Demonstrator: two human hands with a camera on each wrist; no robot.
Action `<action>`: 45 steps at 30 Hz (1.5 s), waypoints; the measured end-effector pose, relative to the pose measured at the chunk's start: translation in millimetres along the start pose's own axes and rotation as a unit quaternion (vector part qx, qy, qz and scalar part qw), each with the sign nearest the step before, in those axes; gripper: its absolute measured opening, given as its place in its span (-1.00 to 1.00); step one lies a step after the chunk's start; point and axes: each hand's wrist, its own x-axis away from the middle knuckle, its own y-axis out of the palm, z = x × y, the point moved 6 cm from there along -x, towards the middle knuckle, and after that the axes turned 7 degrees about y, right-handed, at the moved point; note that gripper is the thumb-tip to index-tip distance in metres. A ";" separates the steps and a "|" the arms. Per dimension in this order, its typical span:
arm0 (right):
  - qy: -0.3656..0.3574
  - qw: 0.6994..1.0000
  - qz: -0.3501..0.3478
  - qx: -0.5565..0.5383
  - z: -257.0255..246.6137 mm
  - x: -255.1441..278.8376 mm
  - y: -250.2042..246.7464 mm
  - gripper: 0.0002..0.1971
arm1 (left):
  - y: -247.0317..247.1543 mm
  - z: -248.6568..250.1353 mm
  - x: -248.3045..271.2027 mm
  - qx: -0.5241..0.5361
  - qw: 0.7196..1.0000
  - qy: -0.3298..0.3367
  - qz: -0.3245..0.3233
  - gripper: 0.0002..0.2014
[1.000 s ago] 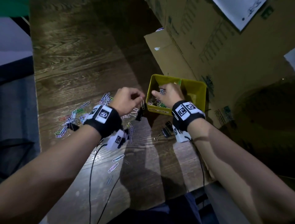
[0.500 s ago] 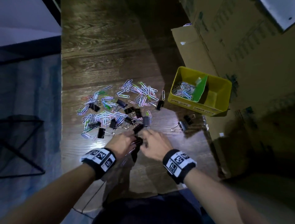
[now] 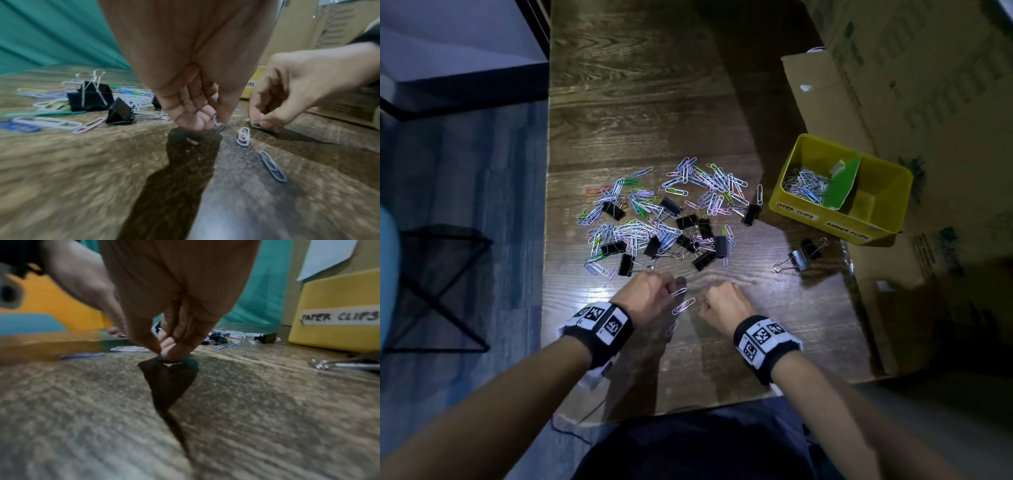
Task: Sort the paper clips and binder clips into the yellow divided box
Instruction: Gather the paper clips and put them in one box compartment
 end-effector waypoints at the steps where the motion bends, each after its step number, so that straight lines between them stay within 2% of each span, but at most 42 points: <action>1: -0.008 1.000 -0.009 -0.013 -1.0 -0.2 -1.4 -0.84 | 0.7 0.4 8.0 0.009 1.000 0.008 0.005 -0.91; 3: -0.059 0.998 -0.034 -0.007 -8.9 2.1 1.1 -0.73 | 8.3 1.1 23.3 0.021 1.000 0.017 -0.007 -0.82; 5: -0.114 0.991 -0.055 0.032 -16.8 4.7 5.4 -0.50 | 18.9 4.5 36.2 0.026 0.999 0.020 -0.021 -0.78; 7: -0.137 0.987 -0.047 0.068 -21.7 2.4 6.8 -0.41 | 28.5 9.7 44.4 0.026 0.999 0.022 -0.018 -0.78; 10: -0.132 0.987 -0.024 0.093 -26.0 -1.6 6.1 -0.58 | 42.8 11.2 48.8 -0.022 1.000 0.008 -0.013 -0.74; 13: -0.126 0.988 -0.004 0.088 -28.1 1.6 4.9 -0.74 | 48.4 15.8 50.2 -0.075 0.997 0.015 0.006 -0.82; 15: -0.130 0.989 0.004 0.068 -28.0 2.2 4.1 -0.75 | 49.5 15.2 48.7 -0.075 0.997 0.015 0.017 -0.89; 19: -0.130 0.988 0.038 0.075 -29.5 -5.6 3.4 -0.77 | 52.1 13.3 44.4 -0.114 0.993 0.034 0.004 -0.75; 21: -0.122 0.989 0.035 0.081 -31.9 -8.6 5.1 -0.77 | 52.0 25.1 41.7 -0.197 0.978 0.061 -0.034 -0.72; 24: -0.107 0.990 0.032 0.091 -34.9 -9.0 3.9 -0.74 | 53.8 40.3 43.5 -0.327 0.935 0.133 -0.018 -0.67; 28: -0.097 0.991 0.034 0.083 -34.9 -8.6 5.1 -0.76 | 57.8 41.7 43.6 -0.357 0.913 0.195 -0.021 -0.70; 31: -0.095 0.991 0.034 0.086 -36.3 -6.5 5.6 -0.80 | 55.5 35.5 40.8 -0.317 0.930 0.186 -0.025 -0.71; 34: -0.083 0.994 0.015 0.075 -32.5 -6.0 10.9 -0.78 | 45.8 35.1 37.6 -0.209 0.965 0.161 0.010 -0.80; 36: -0.068 0.996 0.011 0.056 -27.0 -6.9 12.9 -0.80 | 39.5 17.4 33.8 -0.072 0.994 0.072 0.028 -0.88; 37: -0.058 0.998 0.006 0.038 -24.0 -7.7 14.0 -0.82 | 39.1 6.0 31.2 0.010 1.000 0.024 0.015 -0.90; 38: -0.042 0.999 0.000 0.008 -19.1 -9.1 15.1 -0.85 | 37.7 -1.7 29.2 0.084 0.996 -0.013 0.007 -0.87; 41: 0.041 0.989 -0.025 -0.140 8.0 -7.8 8.3 -0.91 | 27.0 -14.3 16.2 0.212 0.974 -0.077 0.014 -0.75; 43: 0.069 0.963 0.005 -0.260 36.3 -4.4 -9.5 -0.84 | 12.3 -10.1 1.1 0.300 0.947 -0.108 0.032 -0.85; 45: 0.078 0.922 0.042 -0.377 65.6 4.8 -32.9 -0.84 | -6.8 10.9 -23.7 0.352 0.930 -0.098 0.051 -0.92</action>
